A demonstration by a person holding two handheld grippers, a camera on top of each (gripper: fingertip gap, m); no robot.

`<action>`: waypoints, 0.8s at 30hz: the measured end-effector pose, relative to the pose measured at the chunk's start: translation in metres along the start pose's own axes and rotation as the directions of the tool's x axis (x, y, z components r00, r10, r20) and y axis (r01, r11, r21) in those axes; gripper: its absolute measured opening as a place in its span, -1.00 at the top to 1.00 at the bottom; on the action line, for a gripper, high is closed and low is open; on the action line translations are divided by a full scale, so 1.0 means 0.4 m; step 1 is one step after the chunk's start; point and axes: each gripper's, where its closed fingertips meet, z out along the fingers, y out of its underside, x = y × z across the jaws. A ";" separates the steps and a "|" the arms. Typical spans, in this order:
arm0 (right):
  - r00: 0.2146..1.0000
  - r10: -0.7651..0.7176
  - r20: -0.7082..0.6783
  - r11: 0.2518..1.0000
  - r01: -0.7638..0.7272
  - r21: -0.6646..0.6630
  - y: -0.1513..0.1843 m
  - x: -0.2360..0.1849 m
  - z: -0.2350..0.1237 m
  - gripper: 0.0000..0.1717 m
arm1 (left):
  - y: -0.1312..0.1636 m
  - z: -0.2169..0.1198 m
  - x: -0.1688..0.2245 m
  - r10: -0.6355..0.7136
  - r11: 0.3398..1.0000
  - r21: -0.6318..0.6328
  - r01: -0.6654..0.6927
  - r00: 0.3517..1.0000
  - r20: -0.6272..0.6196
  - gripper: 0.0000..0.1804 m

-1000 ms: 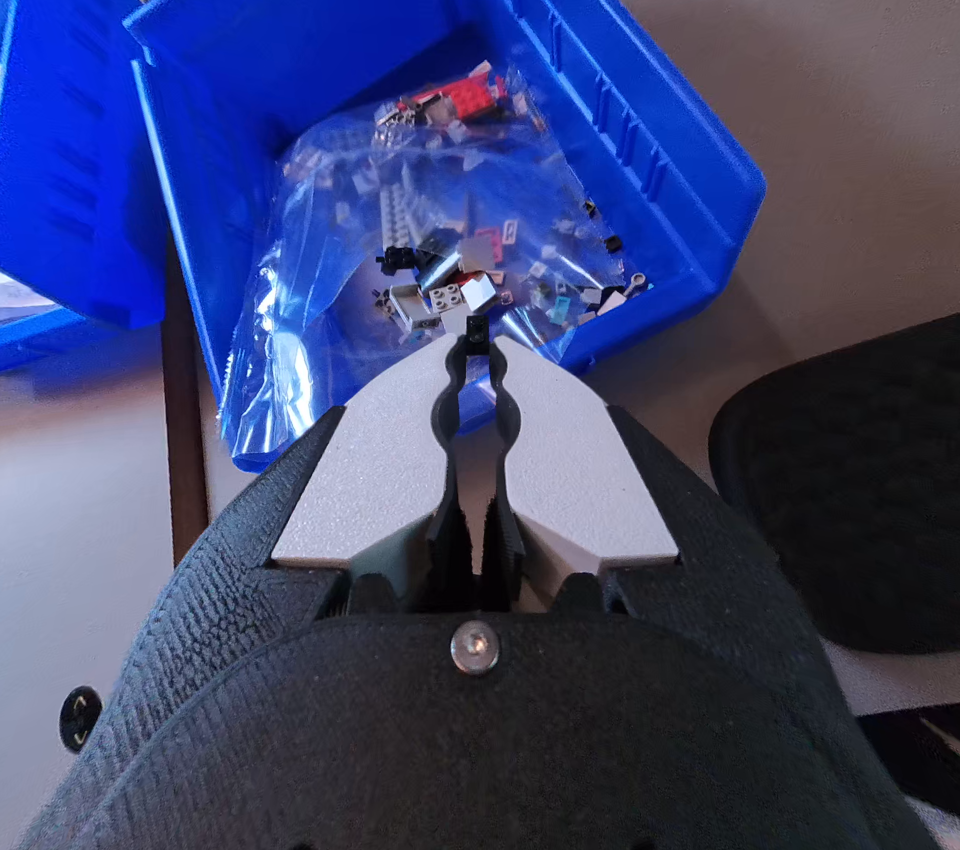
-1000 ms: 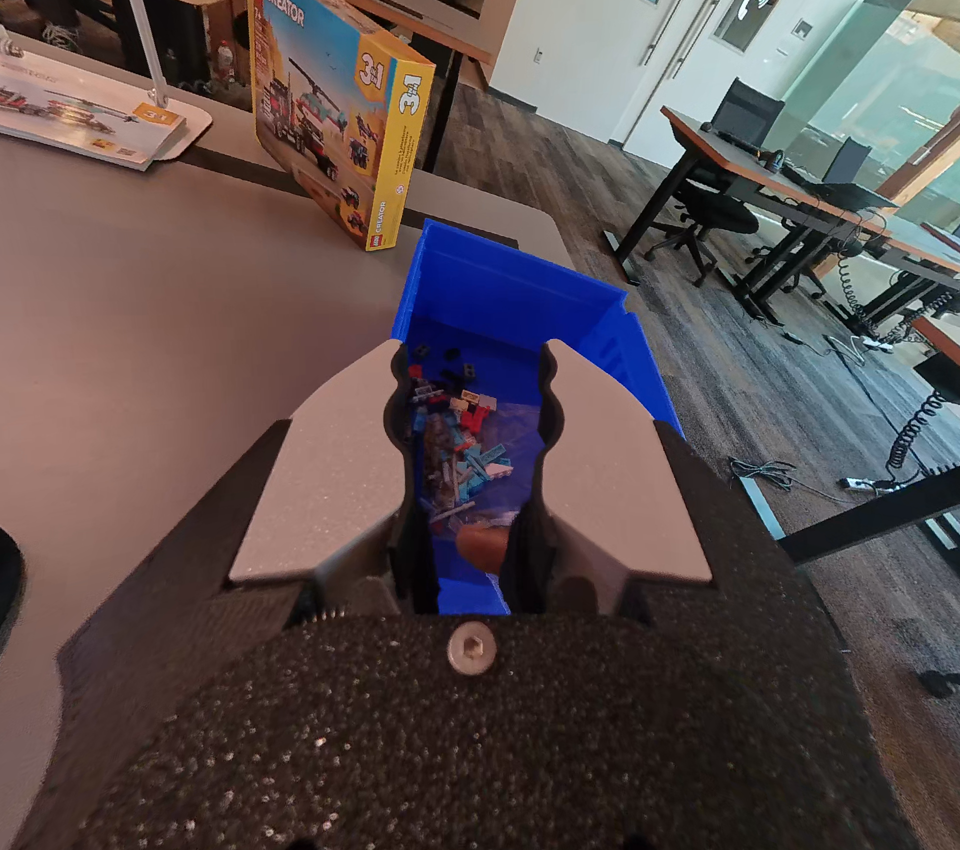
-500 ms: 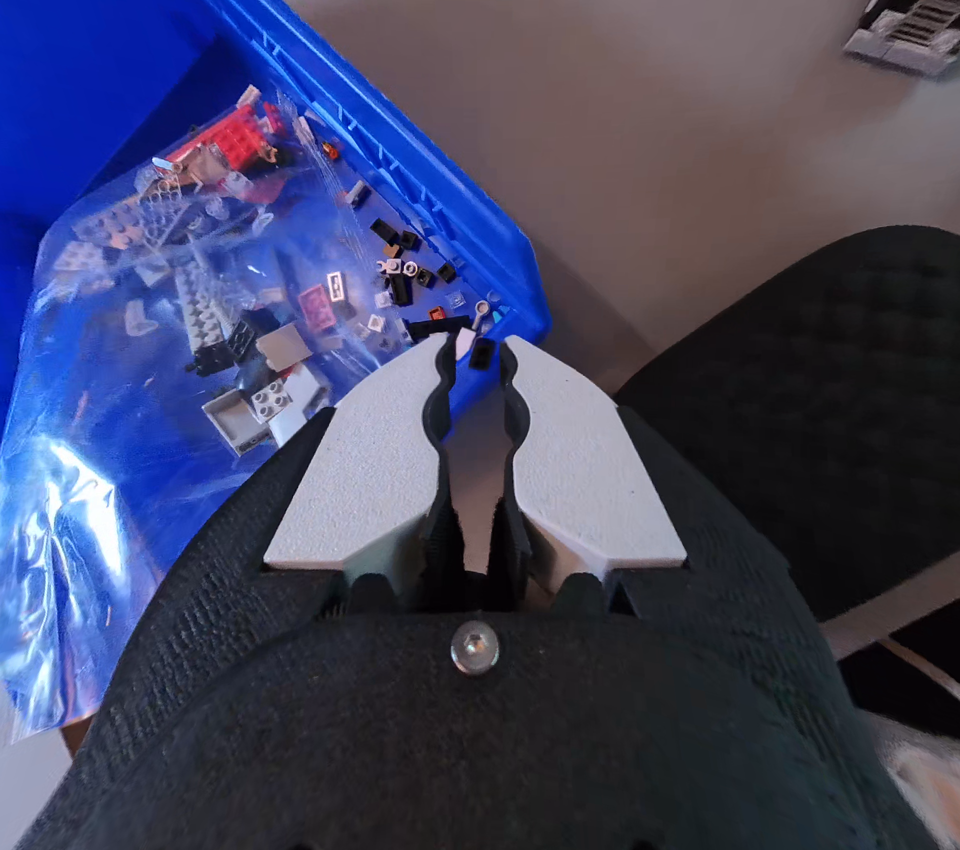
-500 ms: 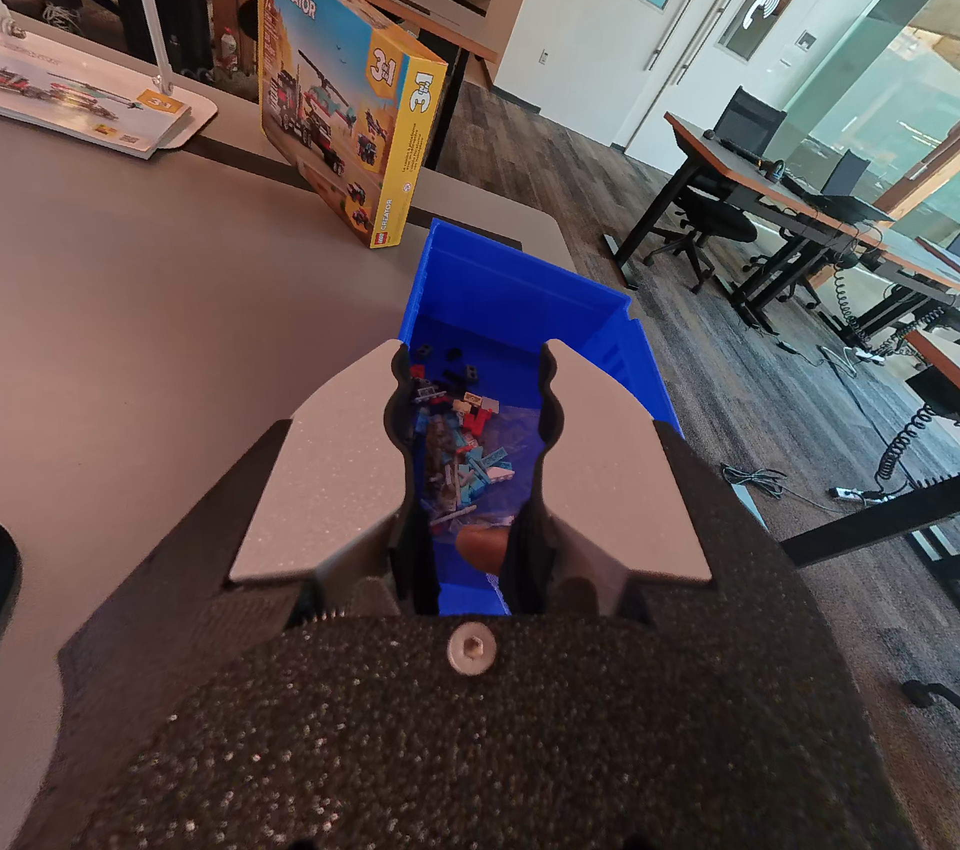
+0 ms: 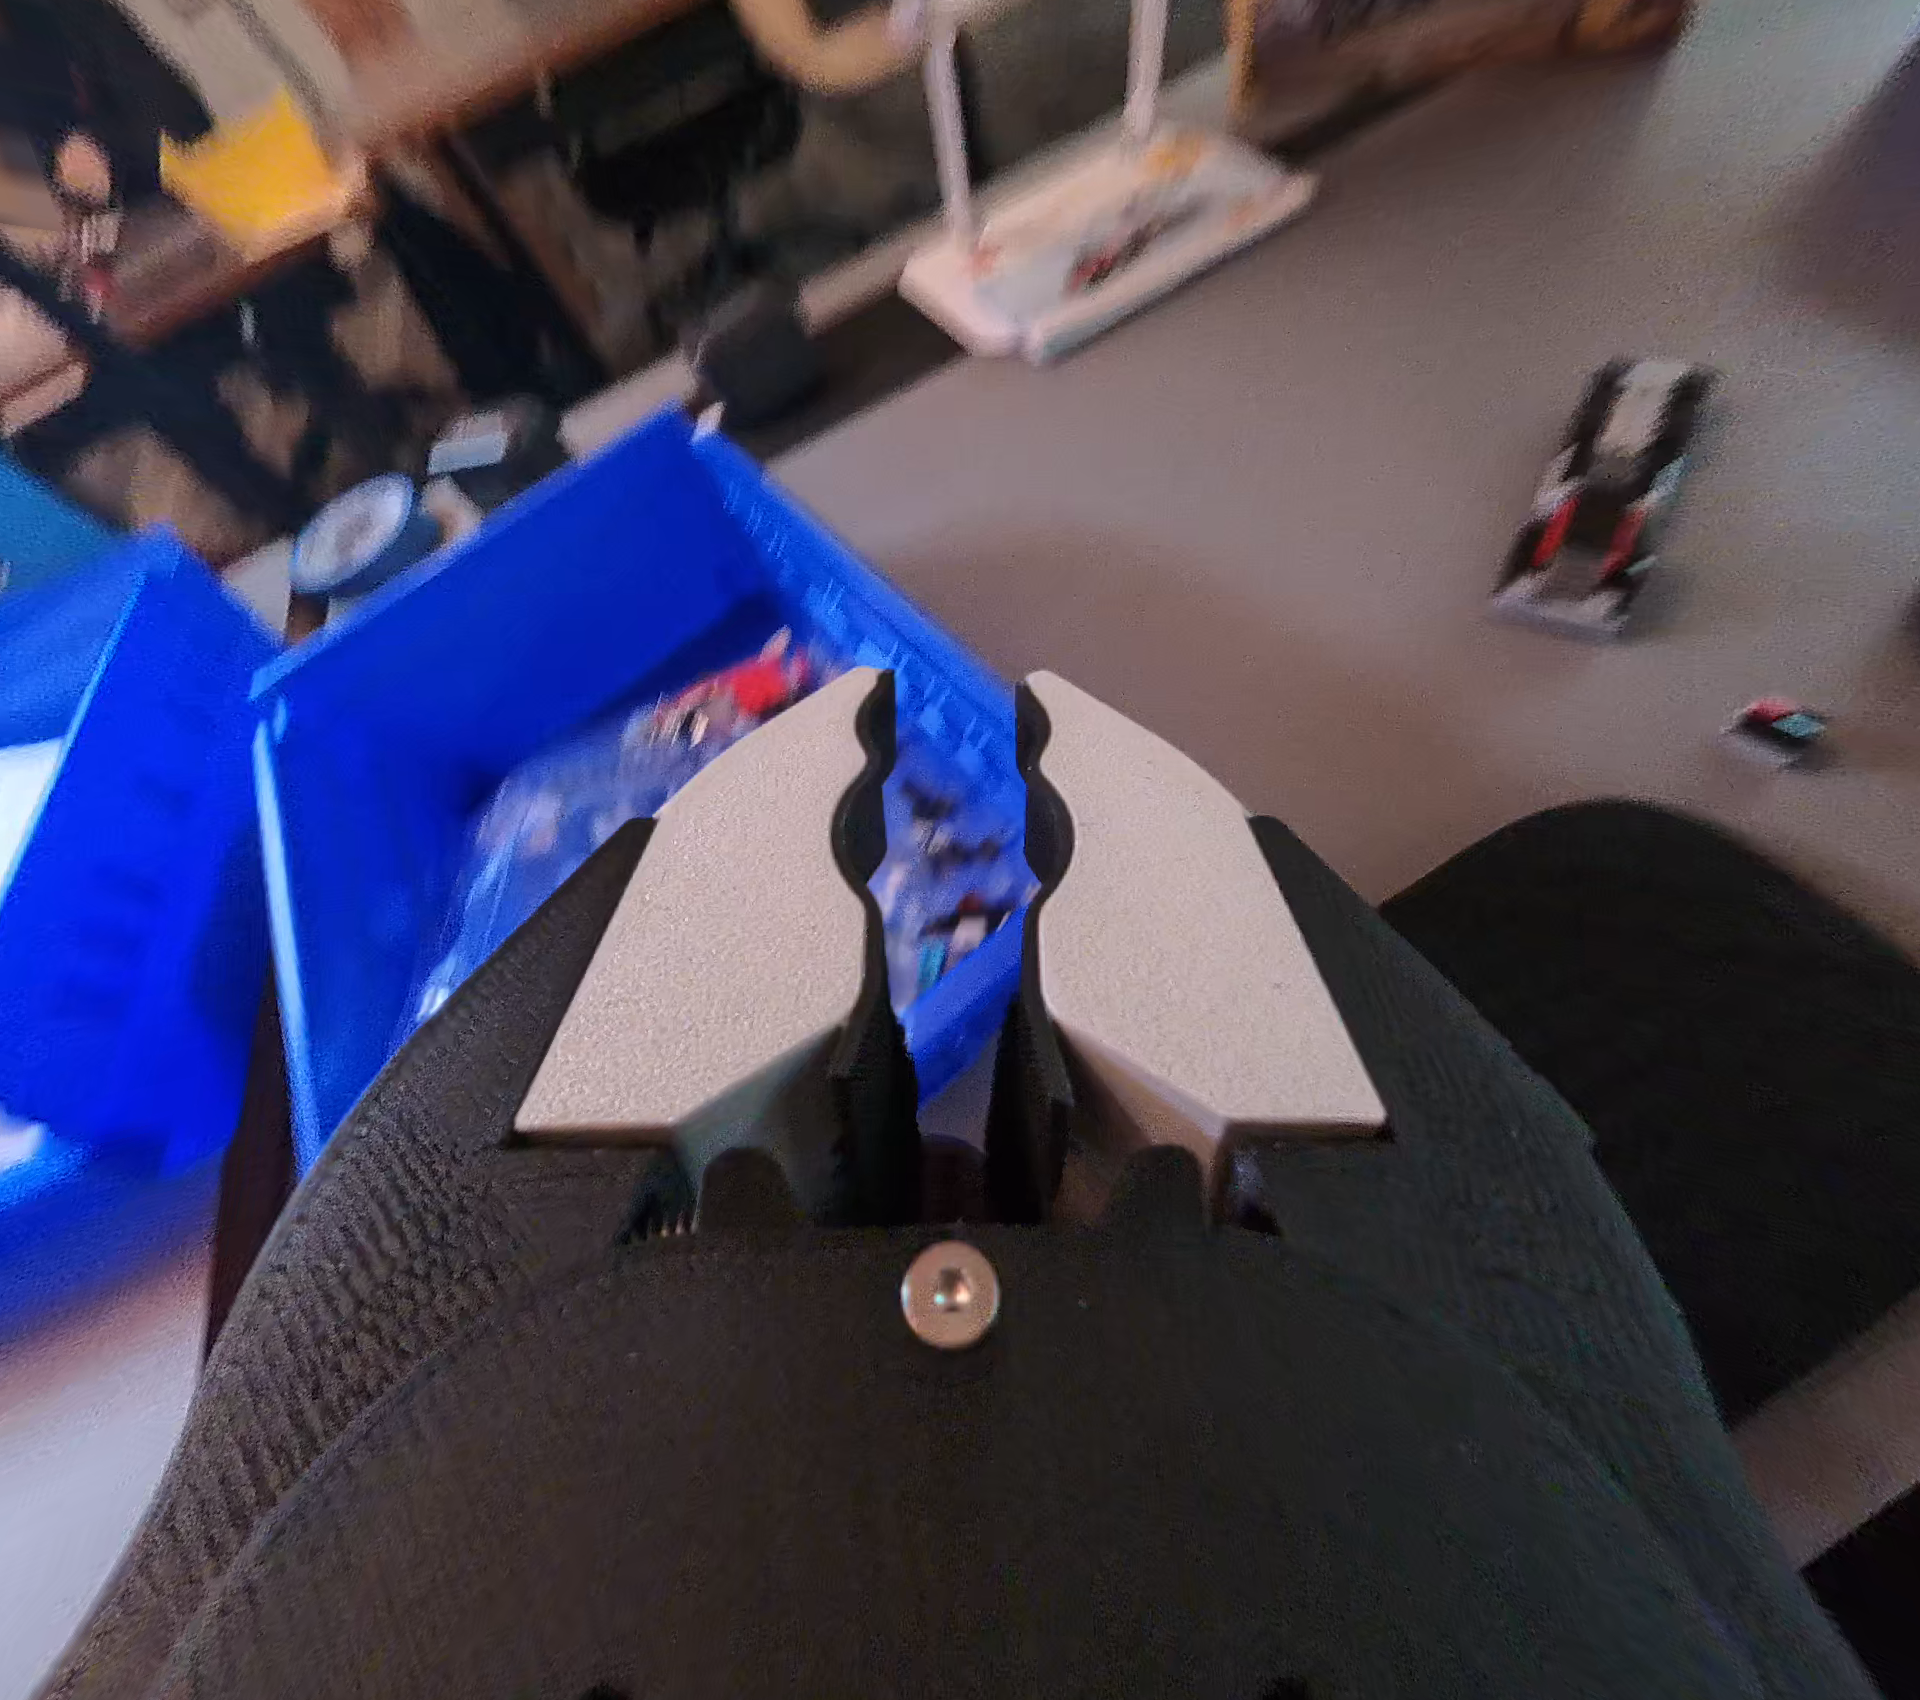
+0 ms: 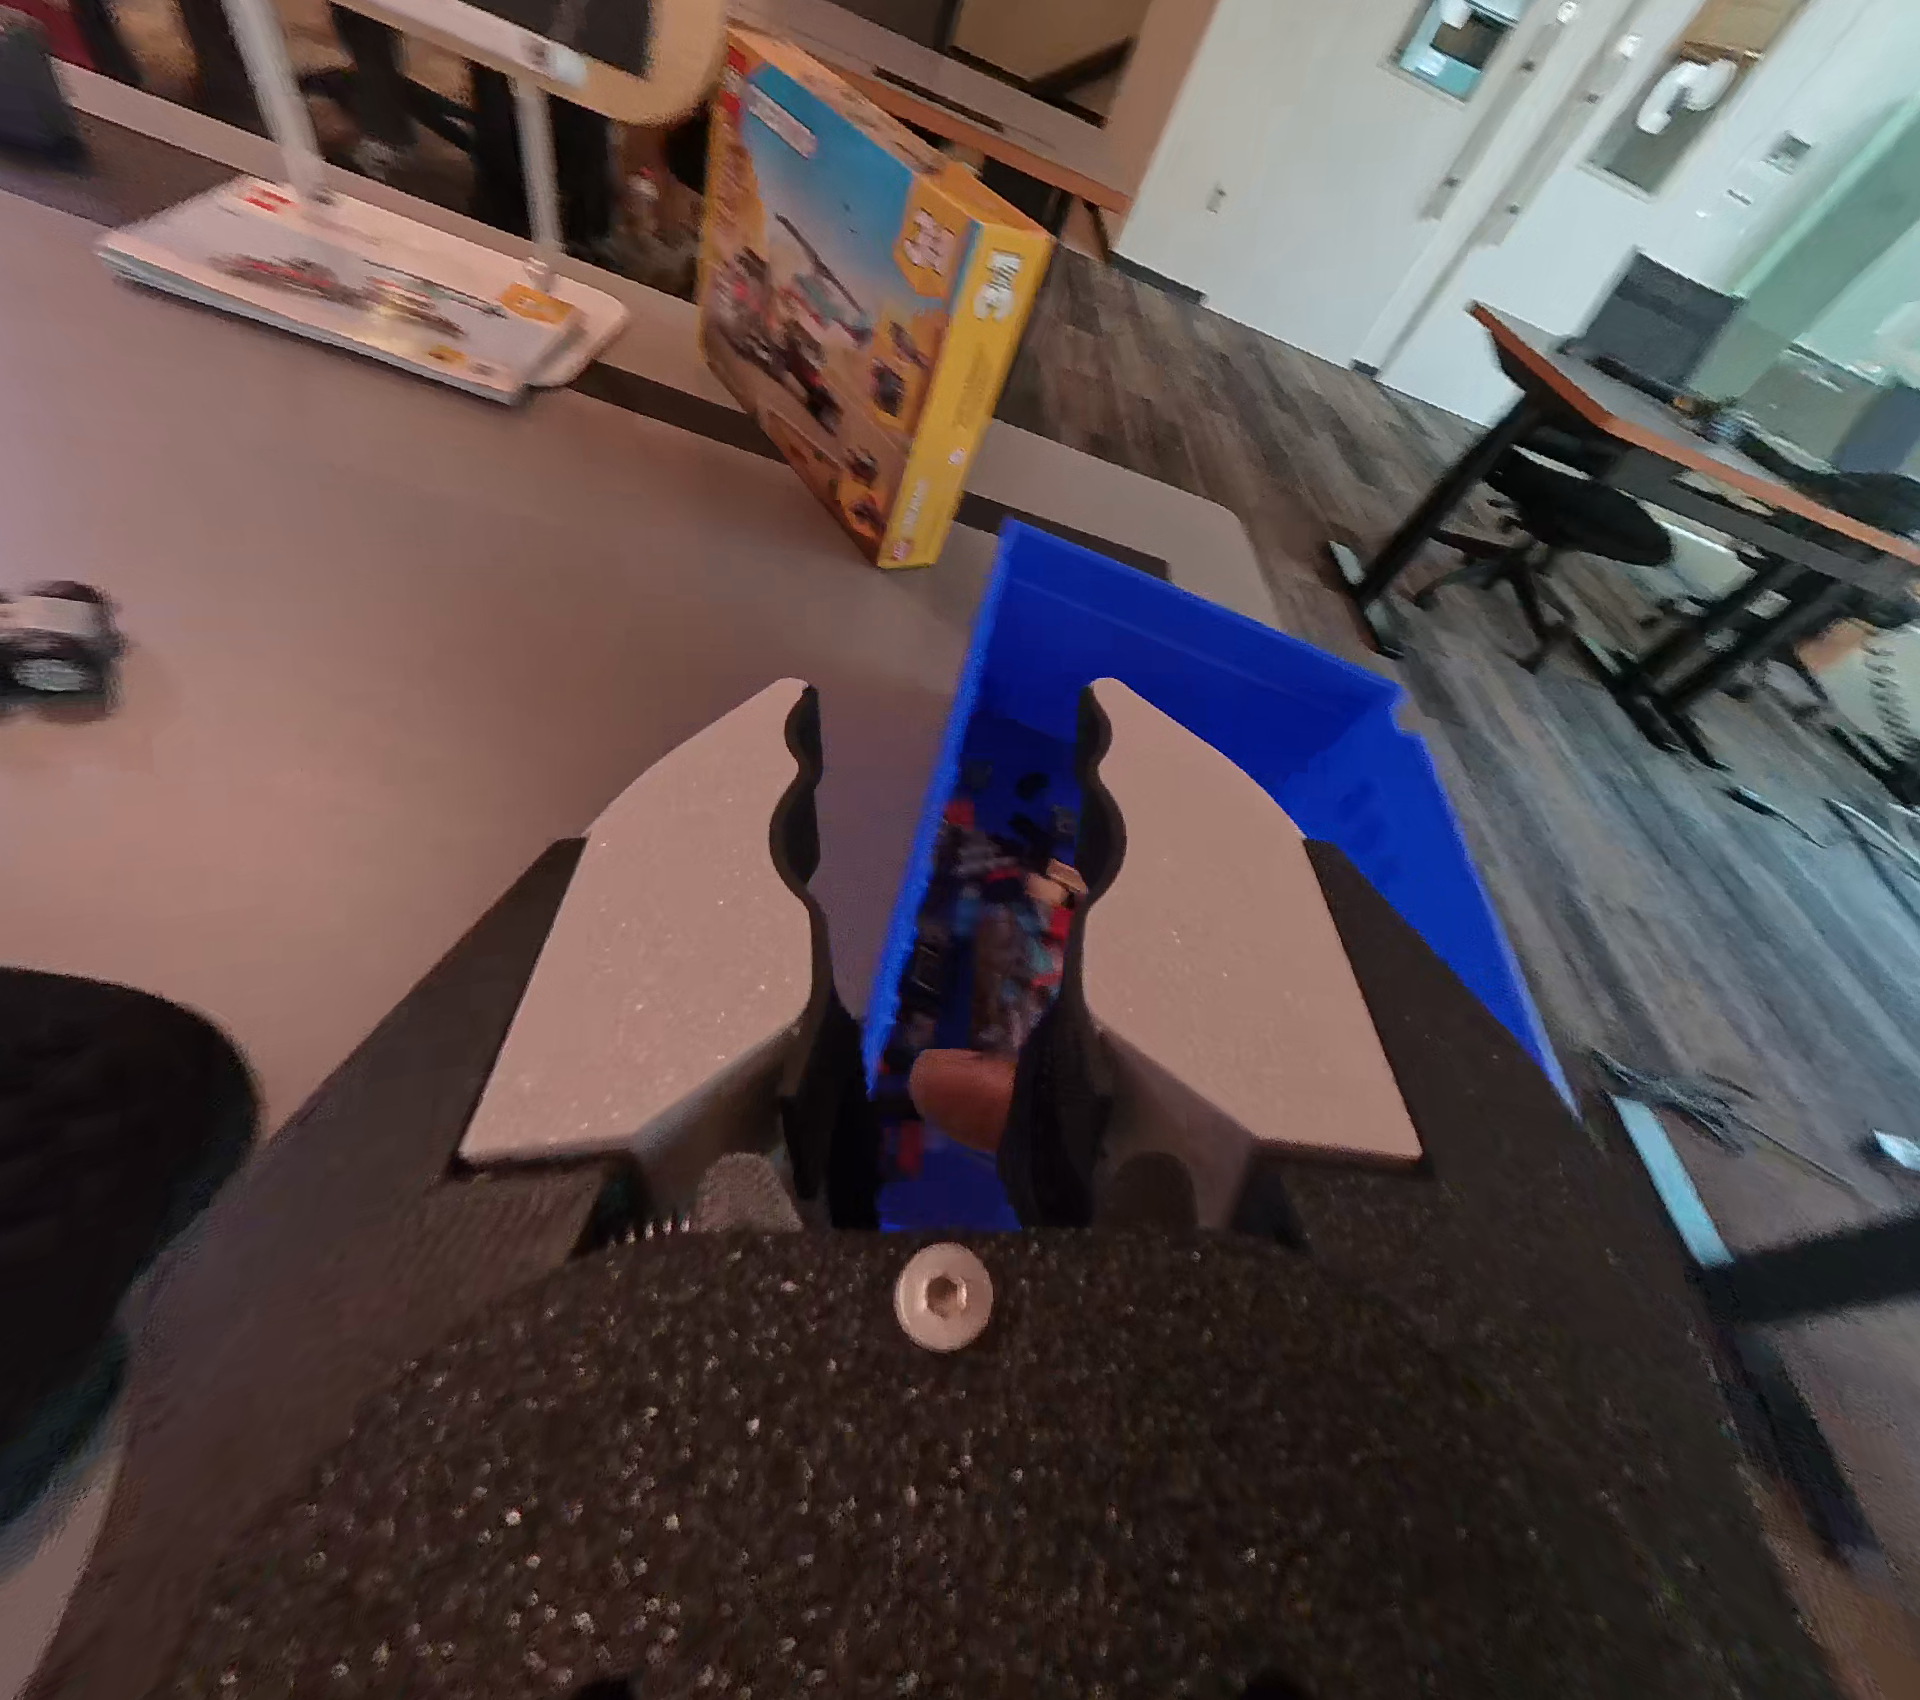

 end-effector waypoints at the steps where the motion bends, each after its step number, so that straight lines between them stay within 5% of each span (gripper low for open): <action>1: 0.998 0.002 0.058 1.000 -0.003 0.021 -0.014 -0.031 0.004 0.45 | -0.040 -0.007 0.033 0.021 0.996 0.084 -0.017 0.999 -0.048 0.75; 4: 0.946 -0.026 0.322 0.996 -0.003 0.088 -0.062 -0.172 0.003 0.45 | -0.119 -0.012 0.217 0.110 0.970 0.240 -0.022 0.927 -0.358 0.70; 7: 0.828 -0.098 0.552 0.988 0.015 0.154 -0.103 -0.326 -0.017 0.45 | -0.112 0.029 0.407 0.190 0.974 0.214 -0.071 0.771 -0.608 0.58; 12: 0.544 -0.193 0.817 0.971 -0.011 0.238 -0.137 -0.561 -0.067 0.47 | 0.034 0.173 0.603 0.195 0.946 -0.030 -0.322 0.642 -0.742 0.54; 16: 0.357 -0.181 0.916 0.981 0.006 0.192 -0.100 -0.707 -0.066 0.48 | 0.121 0.214 0.657 0.186 0.897 -0.119 -0.425 0.609 -0.771 0.54; 24: 0.156 -0.090 0.984 0.996 0.032 0.086 -0.028 -0.863 -0.056 0.63 | 0.171 0.227 0.661 0.178 0.866 -0.140 -0.481 0.557 -0.811 0.79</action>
